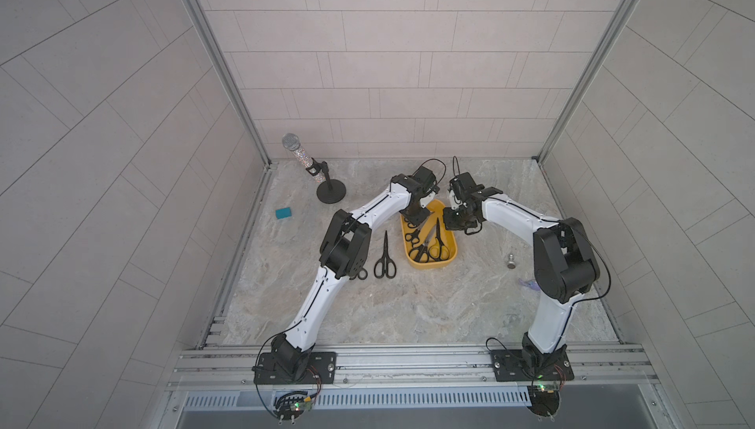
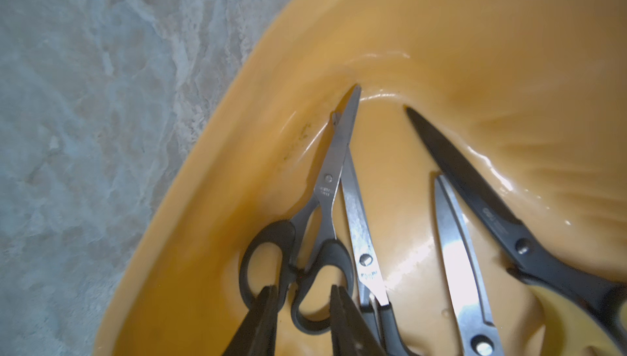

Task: Take the scissors out of the storage box
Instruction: Pick up the scissors from the storage box.

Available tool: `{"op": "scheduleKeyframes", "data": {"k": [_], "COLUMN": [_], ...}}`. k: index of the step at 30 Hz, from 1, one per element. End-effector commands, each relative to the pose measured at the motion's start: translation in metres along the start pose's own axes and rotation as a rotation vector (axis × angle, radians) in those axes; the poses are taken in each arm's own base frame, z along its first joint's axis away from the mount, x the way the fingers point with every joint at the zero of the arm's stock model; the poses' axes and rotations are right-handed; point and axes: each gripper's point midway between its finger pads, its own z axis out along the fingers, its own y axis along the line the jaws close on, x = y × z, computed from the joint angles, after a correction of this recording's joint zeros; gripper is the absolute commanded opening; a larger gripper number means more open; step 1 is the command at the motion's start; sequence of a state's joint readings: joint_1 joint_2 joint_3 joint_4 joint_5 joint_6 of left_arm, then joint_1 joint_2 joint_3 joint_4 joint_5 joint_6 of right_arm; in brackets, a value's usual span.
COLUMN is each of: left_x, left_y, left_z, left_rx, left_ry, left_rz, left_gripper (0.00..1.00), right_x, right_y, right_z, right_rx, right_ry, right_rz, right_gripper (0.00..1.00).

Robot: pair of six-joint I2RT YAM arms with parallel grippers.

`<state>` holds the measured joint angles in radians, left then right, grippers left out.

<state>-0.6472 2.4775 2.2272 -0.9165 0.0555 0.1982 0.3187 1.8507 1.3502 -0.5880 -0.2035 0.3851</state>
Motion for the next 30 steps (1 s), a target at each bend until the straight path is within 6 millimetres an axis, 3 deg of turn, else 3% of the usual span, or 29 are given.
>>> {"op": "scheduleKeyframes", "data": {"k": [1,10,20,23,27,30], "left_x": [0.015,0.025,0.031,0.037,0.042,0.044], "left_y": [0.003,0.016,0.003,-0.006,-0.006,-0.009], "left_z": [0.006,0.01,0.017,0.023,0.029,0.029], "left_rx": [-0.009,-0.079,0.029,0.078,0.076,0.094], "left_ry": [0.073,0.124,0.156,0.179,0.202,0.207], "left_rz": [0.022,0.018,0.058,0.041,0.024,0.014], "left_gripper": [0.33,0.33,0.43,0.36,0.35,0.27], "right_x": [-0.01,-0.016,-0.013,-0.012,-0.012,-0.013], "right_y": [0.009,0.004,0.004,0.004,0.004,0.003], "right_z": [-0.01,-0.006,-0.005,-0.004,-0.005,-0.006], "right_rx": [-0.039,-0.028,-0.036,-0.036,-0.036,-0.031], "right_ry": [-0.028,-0.031,-0.019,-0.018,-0.019,-0.025], "right_rz": [0.039,0.071,0.065,0.066,0.067,0.068], "right_gripper": [0.0,0.0,0.0,0.0,0.0,0.0]}}
